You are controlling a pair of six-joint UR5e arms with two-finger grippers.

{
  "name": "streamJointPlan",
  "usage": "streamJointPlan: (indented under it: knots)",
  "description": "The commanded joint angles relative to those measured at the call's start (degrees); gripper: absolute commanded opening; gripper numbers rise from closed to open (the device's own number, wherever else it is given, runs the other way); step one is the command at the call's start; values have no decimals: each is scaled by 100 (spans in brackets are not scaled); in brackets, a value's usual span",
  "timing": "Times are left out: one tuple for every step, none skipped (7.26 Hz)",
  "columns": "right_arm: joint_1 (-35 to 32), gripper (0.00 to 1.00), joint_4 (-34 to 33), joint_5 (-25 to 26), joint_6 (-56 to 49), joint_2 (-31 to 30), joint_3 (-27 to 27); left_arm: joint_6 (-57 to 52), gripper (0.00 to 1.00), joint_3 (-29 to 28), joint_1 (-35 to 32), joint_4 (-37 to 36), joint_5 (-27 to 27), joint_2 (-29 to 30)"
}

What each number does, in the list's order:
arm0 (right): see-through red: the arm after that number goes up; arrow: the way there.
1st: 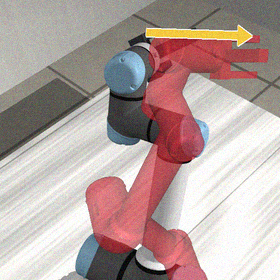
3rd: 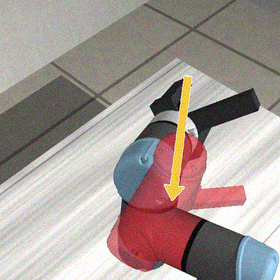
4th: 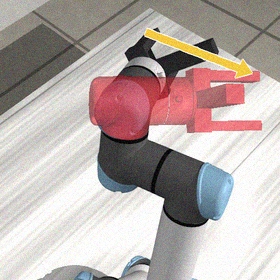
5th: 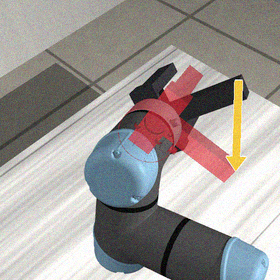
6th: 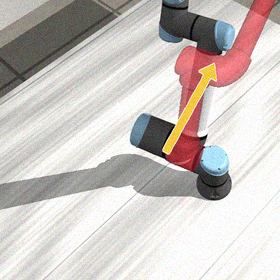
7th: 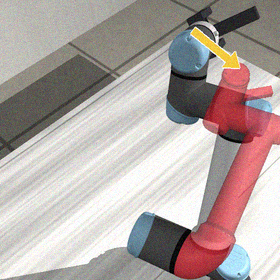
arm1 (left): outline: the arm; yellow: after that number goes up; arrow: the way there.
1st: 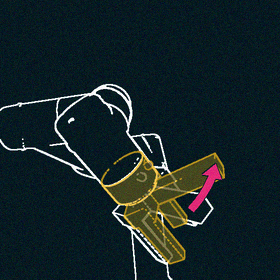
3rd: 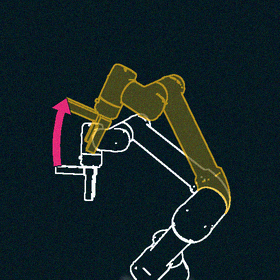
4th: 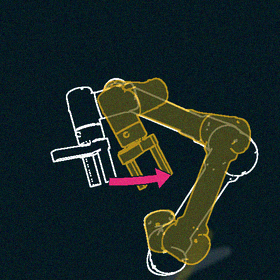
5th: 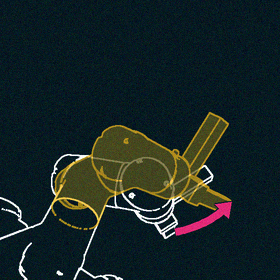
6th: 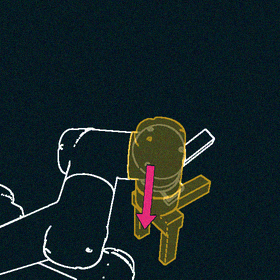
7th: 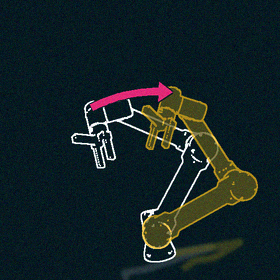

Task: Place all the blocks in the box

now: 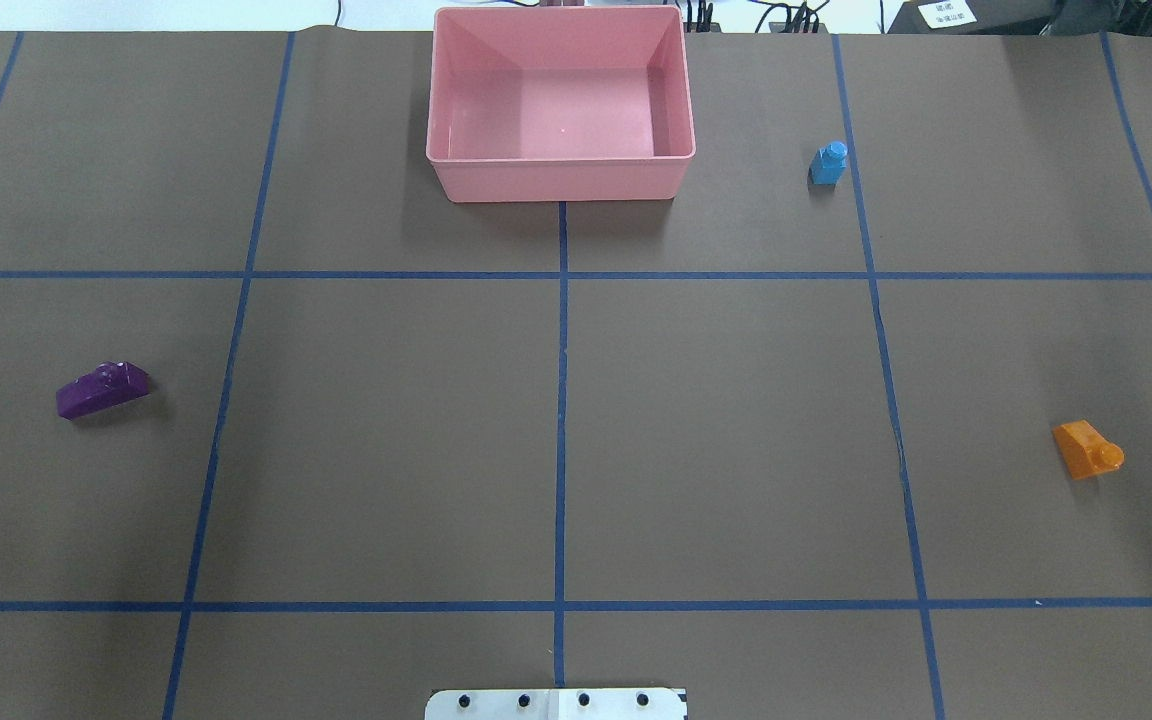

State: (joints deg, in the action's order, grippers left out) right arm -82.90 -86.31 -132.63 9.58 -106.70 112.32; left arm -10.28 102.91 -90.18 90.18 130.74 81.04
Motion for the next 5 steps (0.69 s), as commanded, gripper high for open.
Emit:
streamJointPlan:
  knots:
    - [2, 100, 0, 0, 0, 0, 0, -9, 100, 1, 0, 78, -4, 0]
    - [2, 100, 0, 0, 0, 0, 0, 0, 100, -25, 0, 166, -5, -9]
    - [11, 100, 148, -9, -9, 0, 9, 0, 100, 18, 0, 176, 4, -9]
    - [115, 100, 280, -9, 0, 0, 0, 0, 100, 132, 0, 176, 4, 0]
    - [412, 100, 368, -17, 52, 9, 9, 0, 100, 167, 0, 176, 4, 9]
